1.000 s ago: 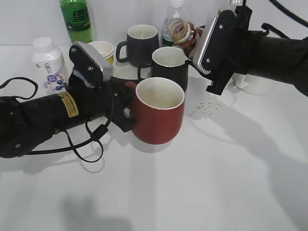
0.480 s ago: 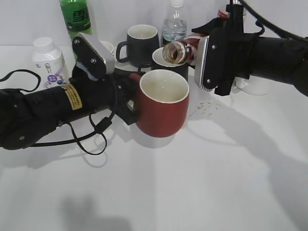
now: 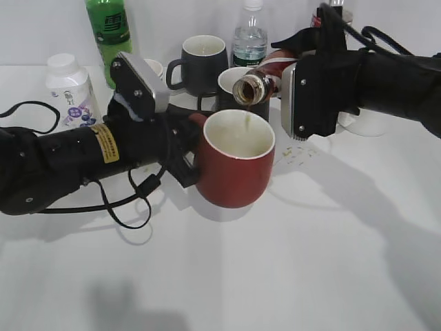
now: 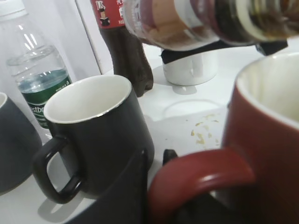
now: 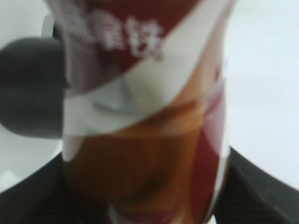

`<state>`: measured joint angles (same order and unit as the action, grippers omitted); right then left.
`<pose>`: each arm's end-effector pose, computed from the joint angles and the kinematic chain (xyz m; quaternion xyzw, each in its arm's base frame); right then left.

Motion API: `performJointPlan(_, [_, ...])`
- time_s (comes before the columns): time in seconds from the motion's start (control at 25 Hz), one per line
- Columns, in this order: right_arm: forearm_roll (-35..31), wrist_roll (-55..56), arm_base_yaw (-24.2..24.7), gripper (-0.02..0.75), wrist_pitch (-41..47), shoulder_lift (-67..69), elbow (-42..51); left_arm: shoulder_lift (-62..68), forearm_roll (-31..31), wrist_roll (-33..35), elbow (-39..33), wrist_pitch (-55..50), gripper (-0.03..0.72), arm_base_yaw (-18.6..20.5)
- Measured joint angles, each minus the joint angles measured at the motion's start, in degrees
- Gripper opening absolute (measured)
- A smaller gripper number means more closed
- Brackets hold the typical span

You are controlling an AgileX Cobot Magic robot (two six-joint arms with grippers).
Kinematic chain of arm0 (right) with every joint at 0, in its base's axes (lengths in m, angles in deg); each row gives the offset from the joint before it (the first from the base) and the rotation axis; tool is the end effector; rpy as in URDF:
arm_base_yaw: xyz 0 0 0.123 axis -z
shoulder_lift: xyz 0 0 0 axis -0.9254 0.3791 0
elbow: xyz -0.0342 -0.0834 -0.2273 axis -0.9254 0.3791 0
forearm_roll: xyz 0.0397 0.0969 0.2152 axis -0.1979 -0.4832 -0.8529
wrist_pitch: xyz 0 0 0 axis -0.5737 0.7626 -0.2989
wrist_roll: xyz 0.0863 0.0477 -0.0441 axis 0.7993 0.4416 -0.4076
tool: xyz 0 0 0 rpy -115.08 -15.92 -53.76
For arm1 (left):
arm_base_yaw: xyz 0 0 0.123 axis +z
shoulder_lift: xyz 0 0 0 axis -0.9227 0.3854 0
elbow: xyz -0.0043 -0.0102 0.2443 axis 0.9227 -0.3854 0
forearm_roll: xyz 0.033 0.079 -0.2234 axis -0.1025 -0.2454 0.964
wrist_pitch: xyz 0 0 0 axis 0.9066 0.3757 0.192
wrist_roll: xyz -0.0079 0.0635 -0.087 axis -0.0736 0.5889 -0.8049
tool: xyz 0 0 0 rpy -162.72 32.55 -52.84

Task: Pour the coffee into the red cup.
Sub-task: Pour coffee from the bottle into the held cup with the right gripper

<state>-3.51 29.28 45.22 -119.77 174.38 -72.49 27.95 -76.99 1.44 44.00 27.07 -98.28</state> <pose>0.3181 0.1633 0.1823 -0.6927 0.3919 -0.2243 0.5624 0.2745 -0.2147 0.1328 0.4193 0.6457 -0.2377 0.5923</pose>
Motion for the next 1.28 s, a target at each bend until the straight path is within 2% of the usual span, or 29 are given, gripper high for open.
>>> performJointPlan(0.36, [-0.46,-6.93,0.0,0.511,-0.05,0.0,0.0,0.0,-0.64,-0.06,0.0,-0.38,0.069,0.0])
performJointPlan(0.72, [-0.64,-9.84,0.0,0.511,-1.59,0.0,0.0,-1.16,-1.73,-0.31,-2.64,-0.53,0.069,0.0])
performJointPlan(1.28, [-0.66,-15.6,0.0,0.511,-4.06,0.0,-0.05,-1.36,-1.61,-0.31,-2.81,-0.53,0.068,0.0])
